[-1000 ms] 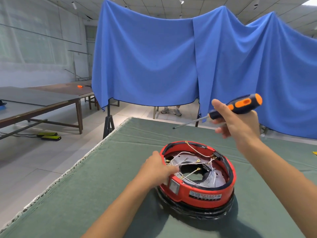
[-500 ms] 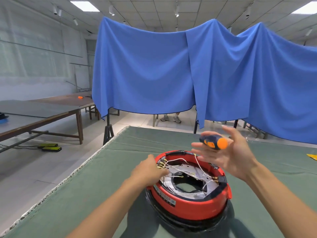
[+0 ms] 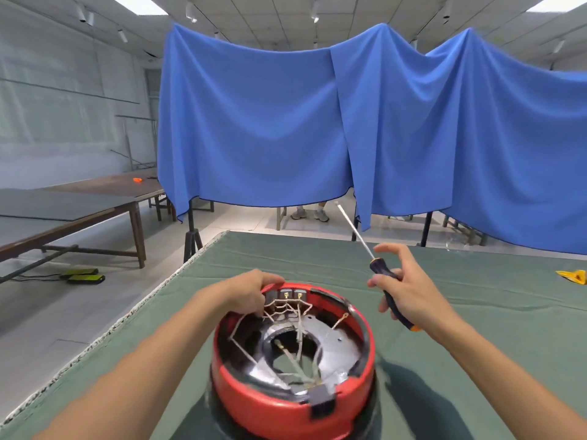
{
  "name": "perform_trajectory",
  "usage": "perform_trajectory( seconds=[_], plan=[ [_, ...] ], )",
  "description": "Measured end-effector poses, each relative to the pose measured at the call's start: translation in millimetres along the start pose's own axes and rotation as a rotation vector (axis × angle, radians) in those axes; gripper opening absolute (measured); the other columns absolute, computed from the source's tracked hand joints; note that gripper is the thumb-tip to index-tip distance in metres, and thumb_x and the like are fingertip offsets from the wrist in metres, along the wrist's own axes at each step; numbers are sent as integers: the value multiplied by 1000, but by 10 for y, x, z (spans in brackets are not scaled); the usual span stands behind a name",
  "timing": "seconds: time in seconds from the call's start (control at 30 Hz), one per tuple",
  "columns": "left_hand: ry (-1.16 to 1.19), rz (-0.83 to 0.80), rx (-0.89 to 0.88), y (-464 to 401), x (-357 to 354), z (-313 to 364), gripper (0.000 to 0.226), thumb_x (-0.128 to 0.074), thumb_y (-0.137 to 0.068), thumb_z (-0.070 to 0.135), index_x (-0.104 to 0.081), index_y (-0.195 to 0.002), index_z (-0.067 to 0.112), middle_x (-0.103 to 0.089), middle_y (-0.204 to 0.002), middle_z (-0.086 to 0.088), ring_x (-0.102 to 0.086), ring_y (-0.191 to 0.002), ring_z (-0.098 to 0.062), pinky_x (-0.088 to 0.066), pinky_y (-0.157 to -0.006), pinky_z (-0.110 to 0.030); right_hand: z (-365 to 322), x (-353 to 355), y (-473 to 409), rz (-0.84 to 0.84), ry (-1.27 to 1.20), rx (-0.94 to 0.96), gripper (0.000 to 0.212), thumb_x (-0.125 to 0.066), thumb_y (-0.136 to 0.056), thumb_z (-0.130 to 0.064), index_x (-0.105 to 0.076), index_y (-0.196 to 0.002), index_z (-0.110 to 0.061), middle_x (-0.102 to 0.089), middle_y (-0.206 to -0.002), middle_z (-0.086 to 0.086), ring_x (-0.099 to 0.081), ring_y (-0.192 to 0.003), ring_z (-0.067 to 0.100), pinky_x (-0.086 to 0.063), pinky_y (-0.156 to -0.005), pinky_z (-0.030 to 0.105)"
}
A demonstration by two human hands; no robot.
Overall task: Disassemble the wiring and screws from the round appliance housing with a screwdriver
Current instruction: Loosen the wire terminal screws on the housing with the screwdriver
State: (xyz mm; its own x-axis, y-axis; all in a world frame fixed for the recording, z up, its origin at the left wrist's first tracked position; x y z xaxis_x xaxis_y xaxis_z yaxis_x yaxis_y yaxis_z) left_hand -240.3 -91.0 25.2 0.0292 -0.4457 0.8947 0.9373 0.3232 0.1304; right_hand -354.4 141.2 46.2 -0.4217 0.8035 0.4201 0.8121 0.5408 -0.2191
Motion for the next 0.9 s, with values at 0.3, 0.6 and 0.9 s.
perform_trajectory(
  seconds=[0.3, 0.6, 0.9],
  plan=[
    [71, 186, -156, -116, -213, 339, 62, -46, -75, -3, -62, -124, 32, -59, -131, 7, -50, -125, -15, -38, -106, -35, 17, -136, -112, -57, -775, -30, 48, -21, -94, -14, -66, -112, -14, -69, -104, 17, -71, -81, 39, -58, -56, 37],
    [-88, 242, -188, -28, -279, 292, 43, -53, -88, 34, -51, -130, 35, -53, -135, 9, -46, -124, -16, -32, -106, -38, -290, -161, -15, 83, -4, 100, 24, -69, -85, -31, -56, -75, -13, -69, -56, 5, -70, -61, 20, -49, -61, 30],
    [-206, 256, -203, 10, -379, 255, 45, -41, -98, 40, -34, -143, 40, -34, -150, 8, -27, -138, -16, -17, -114, -39, -894, 160, 192, 612, 11, 286, 35, -56, -63, -60, -59, -73, -27, -66, -85, 13, -62, -80, 26, -49, -72, 36]
  ],
)
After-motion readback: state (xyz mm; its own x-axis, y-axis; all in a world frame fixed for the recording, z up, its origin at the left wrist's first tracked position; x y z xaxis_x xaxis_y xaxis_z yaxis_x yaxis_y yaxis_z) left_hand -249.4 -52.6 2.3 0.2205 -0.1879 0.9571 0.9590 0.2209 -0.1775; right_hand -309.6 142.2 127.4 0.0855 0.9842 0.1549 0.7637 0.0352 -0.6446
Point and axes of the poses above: each hand's wrist, its own y-axis away from the middle knuckle, its own x-axis out of the back of the hand, z = x × y, the point moved 4 cm from there along -y, towards the middle knuckle
